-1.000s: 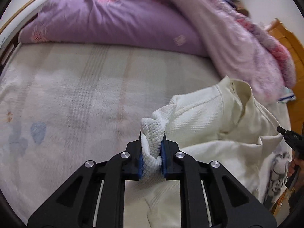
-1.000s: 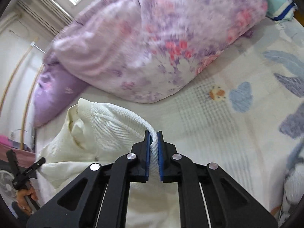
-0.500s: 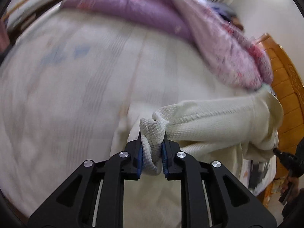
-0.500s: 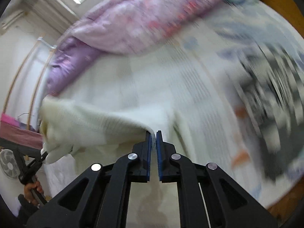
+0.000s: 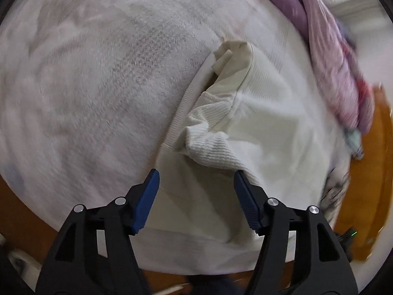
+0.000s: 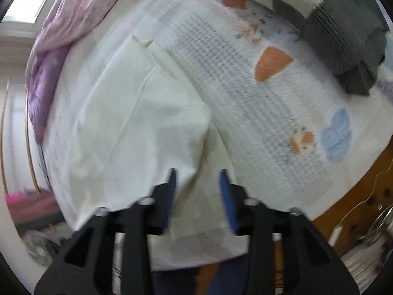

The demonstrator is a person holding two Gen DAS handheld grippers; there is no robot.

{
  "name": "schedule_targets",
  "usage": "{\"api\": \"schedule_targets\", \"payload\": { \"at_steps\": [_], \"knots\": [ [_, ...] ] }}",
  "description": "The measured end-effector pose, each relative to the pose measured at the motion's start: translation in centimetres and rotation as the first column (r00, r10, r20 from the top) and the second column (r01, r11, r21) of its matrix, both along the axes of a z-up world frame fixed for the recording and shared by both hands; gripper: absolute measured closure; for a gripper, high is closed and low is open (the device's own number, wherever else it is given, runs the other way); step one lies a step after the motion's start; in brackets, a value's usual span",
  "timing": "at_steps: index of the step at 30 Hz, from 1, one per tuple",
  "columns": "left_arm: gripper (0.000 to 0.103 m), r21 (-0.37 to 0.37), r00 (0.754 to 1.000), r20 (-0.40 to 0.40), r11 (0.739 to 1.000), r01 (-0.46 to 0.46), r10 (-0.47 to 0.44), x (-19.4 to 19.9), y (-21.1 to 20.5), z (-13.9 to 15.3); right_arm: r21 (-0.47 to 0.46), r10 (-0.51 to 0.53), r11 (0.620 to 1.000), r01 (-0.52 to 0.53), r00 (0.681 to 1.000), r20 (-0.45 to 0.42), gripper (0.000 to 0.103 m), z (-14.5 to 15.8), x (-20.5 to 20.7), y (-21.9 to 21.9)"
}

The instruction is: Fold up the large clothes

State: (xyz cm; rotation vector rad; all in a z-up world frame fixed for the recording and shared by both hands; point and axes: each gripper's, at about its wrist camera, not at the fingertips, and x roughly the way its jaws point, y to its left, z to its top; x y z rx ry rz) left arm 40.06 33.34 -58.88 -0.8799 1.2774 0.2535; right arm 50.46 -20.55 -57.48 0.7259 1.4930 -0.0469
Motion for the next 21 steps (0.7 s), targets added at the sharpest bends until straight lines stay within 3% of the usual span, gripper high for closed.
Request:
{"api": "schedule_targets", "payload": {
  "at_steps": [3,6,10,12,13,15,16,18,21],
  "knots": [
    [0.038,-0.064,0.992,0.040,0.991,-0.120,0.123,-0.5,0.1,-0.4,0.093,-0.111,0.989,0.112,0.994,-0.012,0.059,-1.8,0.8,-0.4],
    [0.038,-0.086,0.986,0.060,0.985,-0.148,0.154,0.0,-0.7,-0.7,0.138,-0.144,0.979,0.148,0.989,-0.041,0.059,-3.7,1.7,-0.1],
    [0.038,-0.052,0.990,0.070,0.992,-0.116,0.119,1.7,-1.7,-1.4,0.090,-0.119,0.988,0.127,0.989,-0.091,0.059,-5.8,3.4,0.5],
    [0.038,-0.043,0.989,0.058,0.990,-0.135,0.137,2.3,-2.4,-1.8,0.119,-0.128,0.983,0.139,0.987,-0.096,0.066,-6.5,3.9,0.5],
    [0.038,-0.064,0.987,0.056,0.987,-0.145,0.148,2.4,-2.6,-2.1,0.142,-0.122,0.980,0.137,0.987,-0.105,0.078,-6.9,4.1,0.6],
    [0.038,-0.142,0.976,0.063,0.970,-0.198,0.209,1.9,-2.8,-2.1,0.139,-0.086,0.985,0.101,0.990,-0.107,0.080,-6.7,4.9,1.0],
    [0.038,-0.181,0.959,0.105,0.954,-0.241,0.262,0.8,-3.1,-1.4,0.143,-0.057,0.987,0.072,0.993,-0.105,0.080,-6.6,5.3,1.2],
    [0.029,-0.156,0.949,0.132,0.951,-0.267,0.288,-1.1,-3.8,-0.4,0.174,-0.022,0.984,0.042,0.993,-0.117,0.078,-6.7,5.9,1.5],
    [0.028,-0.162,0.930,0.137,0.934,-0.317,0.340,-3.5,-4.7,0.3,0.204,0.019,0.979,0.009,0.991,-0.134,0.077,-6.5,6.8,2.1]
  ]
}}
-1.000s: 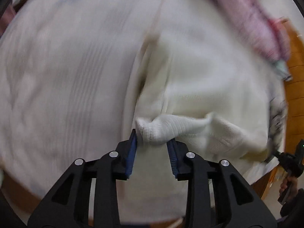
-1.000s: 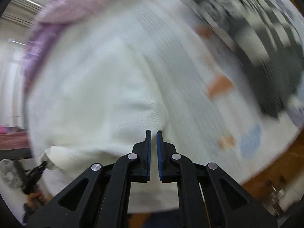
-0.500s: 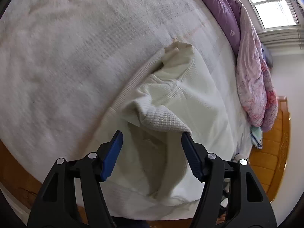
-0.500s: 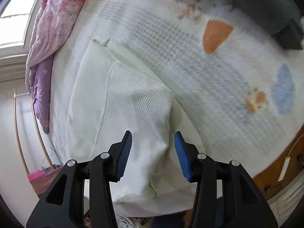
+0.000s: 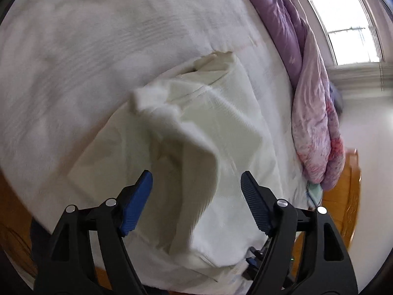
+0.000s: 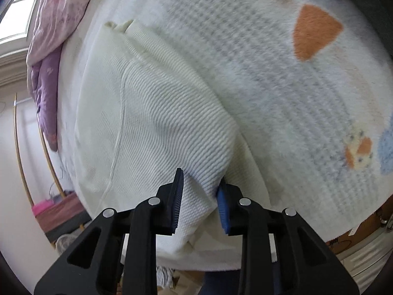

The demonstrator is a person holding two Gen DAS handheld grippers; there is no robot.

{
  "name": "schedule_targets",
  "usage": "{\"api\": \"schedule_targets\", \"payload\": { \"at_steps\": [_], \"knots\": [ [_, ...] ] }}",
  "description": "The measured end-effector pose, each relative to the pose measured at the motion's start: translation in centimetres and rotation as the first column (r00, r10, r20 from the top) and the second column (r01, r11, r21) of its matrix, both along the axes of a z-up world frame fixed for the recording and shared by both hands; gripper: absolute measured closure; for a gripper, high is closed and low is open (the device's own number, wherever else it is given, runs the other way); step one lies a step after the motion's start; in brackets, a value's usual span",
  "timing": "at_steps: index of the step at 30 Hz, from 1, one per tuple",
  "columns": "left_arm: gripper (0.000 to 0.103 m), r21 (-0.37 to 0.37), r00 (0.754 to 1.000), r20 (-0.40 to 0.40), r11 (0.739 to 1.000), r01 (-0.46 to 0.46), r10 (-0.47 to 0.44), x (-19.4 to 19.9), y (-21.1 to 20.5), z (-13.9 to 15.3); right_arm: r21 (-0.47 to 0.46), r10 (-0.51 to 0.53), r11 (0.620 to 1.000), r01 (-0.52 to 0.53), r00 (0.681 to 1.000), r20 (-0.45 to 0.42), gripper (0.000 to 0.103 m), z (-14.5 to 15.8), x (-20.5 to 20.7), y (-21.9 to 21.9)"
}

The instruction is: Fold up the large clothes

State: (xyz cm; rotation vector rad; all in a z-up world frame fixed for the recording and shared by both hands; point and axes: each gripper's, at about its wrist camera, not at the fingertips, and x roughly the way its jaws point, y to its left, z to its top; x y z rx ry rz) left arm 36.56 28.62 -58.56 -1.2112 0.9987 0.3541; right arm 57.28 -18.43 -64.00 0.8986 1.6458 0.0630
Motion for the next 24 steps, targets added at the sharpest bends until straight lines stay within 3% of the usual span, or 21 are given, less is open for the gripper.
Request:
{"api": "schedule_targets", "payload": {
  "at_steps": [2,5,9,11,12,13,14,16,21,24],
  "knots": [
    [0.027,-0.025,0.999,0.006,0.999,-0.040,0.040,-1.0,-0.7,0.0,0.001,0.014,1.000,-0.014,1.000,-0.002,0.071,0.1,1.1,0.6],
    [0.027,0.004,0.999,-0.006,0.999,-0.046,0.046,0.2,-1.1,-0.5,0.025,0.008,1.000,-0.008,1.000,-0.005,0.067,0.1,2.1,0.6],
    [0.027,0.007,0.997,0.063,0.999,-0.037,0.037,3.2,-1.2,-0.1,-0.002,0.024,1.000,-0.024,1.000,-0.005,0.066,-0.2,3.5,1.0],
    [0.024,0.088,1.000,0.001,0.996,0.026,-0.026,4.4,-1.2,-0.4,-0.009,0.023,1.000,-0.023,1.000,-0.010,0.068,-0.7,3.3,1.4],
    [0.025,0.132,0.995,-0.081,0.988,0.075,-0.064,5.5,-1.0,-1.2,-0.027,0.026,0.999,-0.026,1.000,-0.005,0.072,-0.8,3.2,1.5],
    [0.037,0.141,0.990,-0.119,0.986,0.092,-0.075,6.0,-0.8,-1.9,-0.051,0.036,0.998,-0.035,0.999,0.003,0.087,-0.8,2.8,1.6],
    [0.069,0.151,0.978,-0.188,0.981,0.121,-0.092,6.5,-0.4,-2.9,-0.073,0.052,0.996,-0.050,0.998,0.020,0.094,-0.6,2.8,1.9],
    [0.099,0.167,0.955,-0.272,0.972,0.164,-0.114,6.4,0.2,-3.9,-0.099,0.060,0.994,-0.056,0.997,0.047,0.099,0.0,2.5,2.4],
    [0.099,0.134,0.926,-0.289,0.948,0.289,-0.242,5.2,1.2,-4.0,-0.177,0.095,0.981,-0.078,0.991,0.093,0.099,3.0,1.4,3.8],
    [0.099,0.115,0.923,-0.287,0.947,0.301,-0.258,4.5,2.3,-4.3,-0.193,0.092,0.978,-0.076,0.993,0.079,0.099,3.3,0.0,4.6]
  ]
}}
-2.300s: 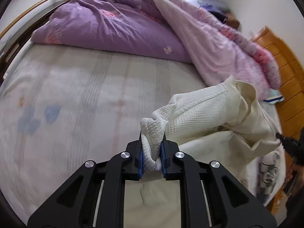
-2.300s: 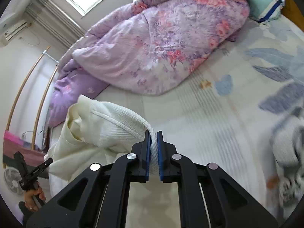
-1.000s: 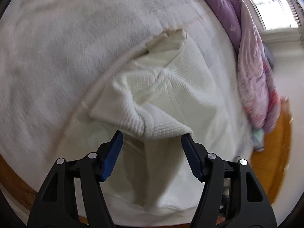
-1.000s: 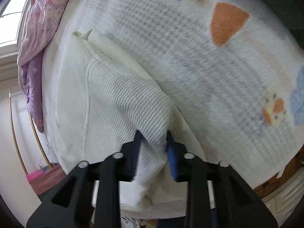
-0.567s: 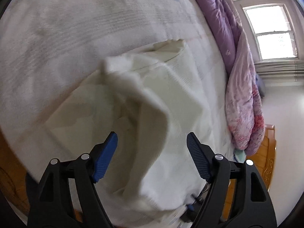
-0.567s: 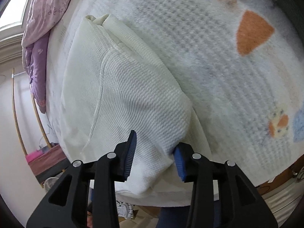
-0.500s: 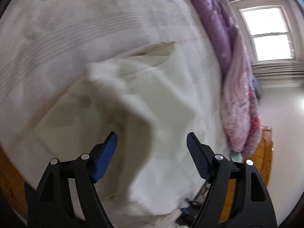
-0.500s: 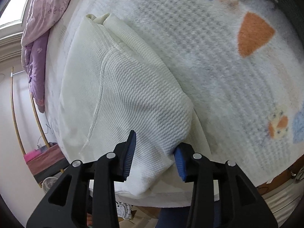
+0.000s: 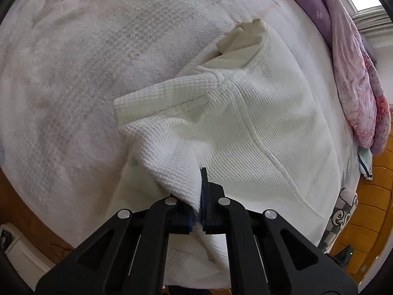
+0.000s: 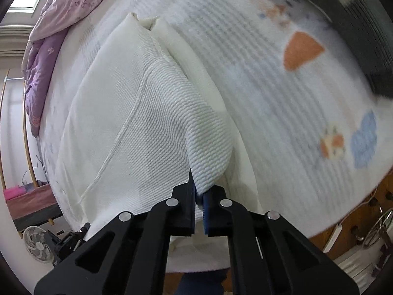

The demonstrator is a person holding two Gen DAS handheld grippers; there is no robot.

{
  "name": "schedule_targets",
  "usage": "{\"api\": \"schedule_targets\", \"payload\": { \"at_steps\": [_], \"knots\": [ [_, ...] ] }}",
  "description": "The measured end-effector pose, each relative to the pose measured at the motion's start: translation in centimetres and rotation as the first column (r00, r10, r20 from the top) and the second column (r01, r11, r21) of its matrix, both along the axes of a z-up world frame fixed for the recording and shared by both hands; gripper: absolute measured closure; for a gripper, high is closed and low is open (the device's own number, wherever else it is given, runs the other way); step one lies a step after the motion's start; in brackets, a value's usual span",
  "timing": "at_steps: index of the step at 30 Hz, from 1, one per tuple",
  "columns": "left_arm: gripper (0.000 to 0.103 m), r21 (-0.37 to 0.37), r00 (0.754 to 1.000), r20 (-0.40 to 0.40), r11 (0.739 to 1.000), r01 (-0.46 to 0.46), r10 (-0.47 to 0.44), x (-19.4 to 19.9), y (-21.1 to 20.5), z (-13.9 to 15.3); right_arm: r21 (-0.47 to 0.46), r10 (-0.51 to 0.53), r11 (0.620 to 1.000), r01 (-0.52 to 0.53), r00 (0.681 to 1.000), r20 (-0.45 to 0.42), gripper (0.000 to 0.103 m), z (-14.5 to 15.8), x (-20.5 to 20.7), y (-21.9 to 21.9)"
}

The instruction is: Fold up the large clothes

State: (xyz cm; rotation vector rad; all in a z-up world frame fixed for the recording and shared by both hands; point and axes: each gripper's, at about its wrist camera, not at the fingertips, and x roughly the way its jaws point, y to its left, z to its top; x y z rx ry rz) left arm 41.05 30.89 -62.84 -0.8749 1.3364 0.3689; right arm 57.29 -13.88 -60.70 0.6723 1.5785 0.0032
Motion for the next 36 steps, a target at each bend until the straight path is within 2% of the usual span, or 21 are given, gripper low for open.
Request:
{"api": "schedule_targets", "payload": {
  "at_steps": [3,4,5,9,10,11,12,13,14,16,18,20,21,23,24,26,28,29,33,36],
  "knots": [
    [0.093,0.028,0.997,-0.046,0.998,0.062,-0.060,0.4,0.5,-1.3,-0.042,0.013,0.999,-0.012,1.000,0.007,0.099,-0.8,-1.1,0.5],
    [0.086,0.031,0.995,-0.066,0.997,0.075,-0.072,0.3,0.6,-2.1,-0.059,0.021,0.998,-0.021,1.000,0.001,0.099,-1.5,-1.3,0.9],
    [0.084,0.031,0.994,-0.079,0.996,0.080,-0.078,0.2,0.8,-2.6,-0.080,0.021,0.997,-0.022,1.000,-0.008,0.098,-2.0,-1.4,0.8],
    [0.080,-0.003,0.991,-0.069,0.994,0.111,-0.111,0.4,1.2,-3.7,-0.098,0.013,0.995,-0.016,1.000,-0.022,0.093,-2.9,-1.0,1.8],
    [0.072,-0.023,0.992,-0.059,0.993,0.115,-0.116,0.4,1.2,-3.6,-0.093,0.011,0.996,-0.013,1.000,-0.026,0.091,-2.7,-0.9,1.9],
    [0.060,-0.052,0.992,-0.038,0.991,0.121,-0.123,0.2,1.4,-3.4,-0.100,0.012,0.995,-0.015,0.999,-0.030,0.084,-2.2,-0.8,2.0],
    [0.053,-0.068,0.992,-0.020,0.990,0.122,-0.124,0.4,1.3,-3.2,-0.116,0.019,0.993,-0.022,0.999,-0.029,0.083,-1.3,-0.7,2.1],
    [0.045,-0.086,0.992,0.005,0.989,0.124,-0.124,0.1,1.5,-2.8,-0.150,0.036,0.988,-0.038,0.999,-0.021,0.082,-0.1,-0.6,2.2],
    [0.042,-0.090,0.992,0.019,0.988,0.124,-0.123,-0.4,1.8,-2.2,-0.191,0.054,0.980,-0.056,0.998,-0.016,0.079,1.0,-0.5,2.4],
    [0.030,-0.087,0.994,0.031,0.990,0.111,-0.109,-1.3,2.3,-1.3,-0.289,0.127,0.950,-0.120,0.992,0.007,0.078,4.0,-0.2,3.7],
    [0.030,-0.111,0.996,0.061,0.991,0.077,-0.071,-2.9,3.3,-0.7,-0.313,0.234,0.928,-0.203,0.970,0.064,0.078,6.4,0.9,6.5],
    [0.030,-0.114,0.997,0.071,0.992,0.045,-0.037,-4.0,4.2,-0.5,-0.284,0.324,0.918,-0.277,0.936,0.136,0.078,7.8,2.2,9.7],
    [0.030,-0.112,0.997,0.067,0.993,0.038,-0.030,-4.5,4.6,-0.8,-0.253,0.375,0.911,-0.325,0.909,0.182,0.079,8.4,3.3,12.2],
    [0.030,-0.102,0.999,0.028,0.995,0.023,-0.020,-5.2,5.5,-1.3,-0.206,0.439,0.895,-0.395,0.862,0.255,0.088,8.8,6.1,17.4],
    [0.030,-0.103,1.000,0.013,0.995,0.013,-0.011,-5.5,5.8,-1.7,-0.194,0.456,0.888,-0.416,0.849,0.266,0.098,8.6,7.0,18.9],
    [0.030,-0.096,1.000,-0.006,0.995,0.002,-0.002,-5.7,6.0,-2.0,-0.180,0.480,0.877,-0.446,0.826,0.295,0.100,7.4,9.6,22.6],
    [0.030,-0.098,1.000,-0.016,0.995,0.005,-0.006,-6.3,6.5,-2.3,-0.198,0.498,0.867,-0.457,0.820,0.284,0.100,5.4,12.4,25.8],
    [0.030,-0.097,1.000,-0.022,0.995,0.011,-0.013,-6.6,6.7,-2.4,-0.198,0.501,0.865,-0.461,0.823,0.269,0.101,4.8,12.1,26.6],
    [0.030,-0.110,1.000,-0.027,0.994,0.005,-0.008,-7.6,7.5,-3.0,-0.198,0.506,0.855,-0.480,0.855,0.112,0.102,-2.8,15.0,28.3],
    [0.028,-0.125,1.000,-0.025,0.992,-0.001,-0.003,-7.3,7.5,-3.4,-0.144,0.441,0.894,-0.424,0.888,0.128,0.103,-3.9,15.5,27.0]
  ]
}}
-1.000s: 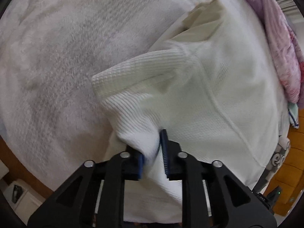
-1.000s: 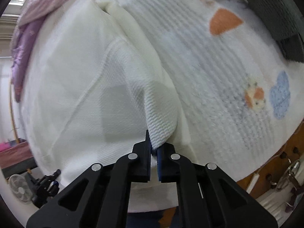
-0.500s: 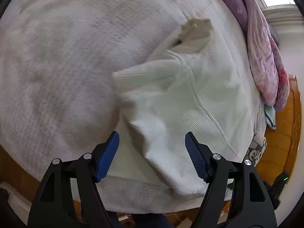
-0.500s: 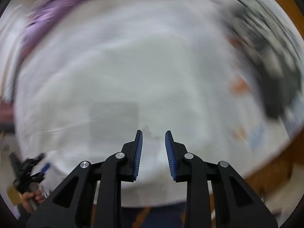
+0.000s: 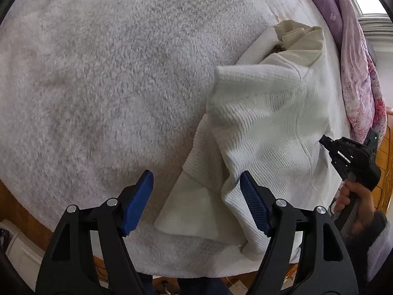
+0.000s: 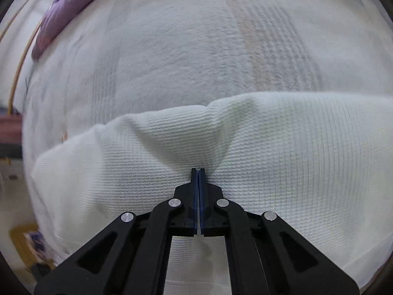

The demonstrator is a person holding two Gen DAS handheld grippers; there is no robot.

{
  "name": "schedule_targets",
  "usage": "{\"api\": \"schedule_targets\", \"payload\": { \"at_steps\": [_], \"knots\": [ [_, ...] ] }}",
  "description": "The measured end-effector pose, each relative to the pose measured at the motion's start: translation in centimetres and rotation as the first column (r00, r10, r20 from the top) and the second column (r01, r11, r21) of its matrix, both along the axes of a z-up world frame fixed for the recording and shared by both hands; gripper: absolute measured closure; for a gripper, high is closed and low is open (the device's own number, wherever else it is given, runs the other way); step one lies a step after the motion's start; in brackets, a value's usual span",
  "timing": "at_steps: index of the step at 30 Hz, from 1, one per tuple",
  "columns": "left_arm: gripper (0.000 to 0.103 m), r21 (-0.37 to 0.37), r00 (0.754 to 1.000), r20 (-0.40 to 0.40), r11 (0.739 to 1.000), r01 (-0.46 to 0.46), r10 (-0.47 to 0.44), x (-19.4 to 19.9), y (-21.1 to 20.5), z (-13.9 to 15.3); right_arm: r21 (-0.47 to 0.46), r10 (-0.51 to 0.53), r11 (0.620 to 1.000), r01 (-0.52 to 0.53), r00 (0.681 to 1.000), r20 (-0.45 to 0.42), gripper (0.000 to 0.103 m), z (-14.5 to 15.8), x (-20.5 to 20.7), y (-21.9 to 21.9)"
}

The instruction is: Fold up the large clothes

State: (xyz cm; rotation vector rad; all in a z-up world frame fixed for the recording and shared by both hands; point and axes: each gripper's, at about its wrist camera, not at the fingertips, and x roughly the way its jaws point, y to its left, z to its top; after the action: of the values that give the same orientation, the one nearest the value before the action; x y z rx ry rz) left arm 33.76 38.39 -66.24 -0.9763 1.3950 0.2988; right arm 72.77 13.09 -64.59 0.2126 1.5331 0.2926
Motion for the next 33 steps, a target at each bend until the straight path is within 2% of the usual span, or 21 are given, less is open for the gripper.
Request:
{"api": "schedule_targets", "payload": {
  "at_steps": [3,8,11,13,15,16,18,20,22,24,25,26,27,28,29,31,32,33],
  "knots": [
    [0.028,-0.006,1.000,0.011,1.000,-0.016,0.016,0.5,-0.6,-0.1,-0.003,0.019,1.000,-0.019,0.999,-0.025,0.103,0.9,-1.3,-0.5],
    [0.028,-0.031,0.999,0.013,0.999,-0.036,0.036,-0.2,0.1,-0.4,0.007,0.032,0.999,-0.031,0.985,-0.171,0.103,1.3,-8.8,-2.3],
    [0.028,-0.038,0.999,0.004,0.998,-0.039,0.040,0.7,-0.5,-0.9,0.013,0.033,0.999,-0.032,0.992,-0.124,0.103,0.6,-11.4,-3.6],
    [0.028,-0.031,0.999,-0.001,0.999,-0.034,0.034,1.4,-0.9,-1.1,0.024,0.003,1.000,0.000,0.990,-0.139,0.103,0.5,-11.3,-4.1],
    [0.028,-0.023,1.000,-0.005,1.000,-0.021,0.020,1.5,-1.0,-1.3,0.009,0.015,1.000,-0.014,0.989,-0.145,0.103,1.1,-11.7,-4.3],
    [0.028,-0.021,1.000,-0.005,1.000,-0.023,0.023,2.1,-1.6,-1.4,-0.014,0.032,0.999,-0.035,0.984,-0.177,0.102,1.2,-12.5,-4.3],
    [0.028,-0.028,0.999,-0.008,0.999,-0.035,0.034,2.3,-1.6,-1.7,0.002,0.038,0.999,-0.039,0.976,-0.213,0.100,1.2,-14.6,-4.6],
    [0.028,-0.038,0.999,-0.011,0.998,-0.040,0.040,2.3,-1.8,-2.1,0.004,0.051,0.999,-0.051,0.980,-0.191,0.103,0.9,-16.5,-5.5],
    [0.029,-0.038,1.000,-0.018,0.999,-0.025,0.024,2.6,-2.3,-2.5,0.031,0.010,1.000,-0.004,0.980,-0.200,0.103,-0.2,-17.1,-6.8],
    [0.040,-0.026,0.999,-0.027,0.999,0.030,-0.031,3.2,-2.8,-2.2,0.037,-0.009,0.999,0.018,0.976,-0.216,0.103,-0.3,-17.0,-7.6],
    [0.055,-0.034,0.998,-0.019,0.998,0.052,-0.053,3.6,-3.1,-2.0,0.028,0.000,1.000,0.006,0.978,-0.209,0.102,0.3,-17.3,-7.7],
    [0.064,-0.048,0.997,-0.010,0.996,0.072,-0.073,3.9,-3.3,-1.8,0.022,0.018,1.000,-0.014,0.982,-0.188,0.099,1.0,-17.1,-7.7],
    [0.068,-0.052,0.996,-0.017,0.995,0.090,-0.091,4.2,-3.4,-1.6,0.012,0.056,0.998,-0.055,0.988,-0.142,0.096,2.1,-17.1,-7.5],
    [0.080,-0.054,0.994,-0.014,0.993,0.103,-0.104,4.3,-3.4,-1.4,0.011,0.100,0.995,-0.099,0.990,-0.098,0.090,3.1,-17.4,-6.9],
    [0.087,-0.056,0.994,-0.007,0.992,0.112,-0.112,4.5,-3.3,-1.1,0.029,0.138,0.990,-0.136,0.988,-0.062,0.084,3.9,-17.5,-6.2],
    [0.090,-0.097,0.994,0.010,0.989,0.113,-0.112,4.8,-3.0,-0.2,0.060,0.248,0.966,-0.250,0.968,0.042,0.077,5.8,-18.8,-4.3],
    [0.091,-0.103,0.993,0.020,0.988,0.119,-0.117,4.7,-3.0,0.4,0.054,0.295,0.953,-0.300,0.952,0.084,0.067,6.5,-19.5,-3.4],
    [0.091,-0.113,0.991,0.035,0.985,0.132,-0.129,4.6,-3.0,1.2,0.056,0.361,0.927,-0.372,0.921,0.145,0.063,7.5,-20.6,-2.1]
  ]
}}
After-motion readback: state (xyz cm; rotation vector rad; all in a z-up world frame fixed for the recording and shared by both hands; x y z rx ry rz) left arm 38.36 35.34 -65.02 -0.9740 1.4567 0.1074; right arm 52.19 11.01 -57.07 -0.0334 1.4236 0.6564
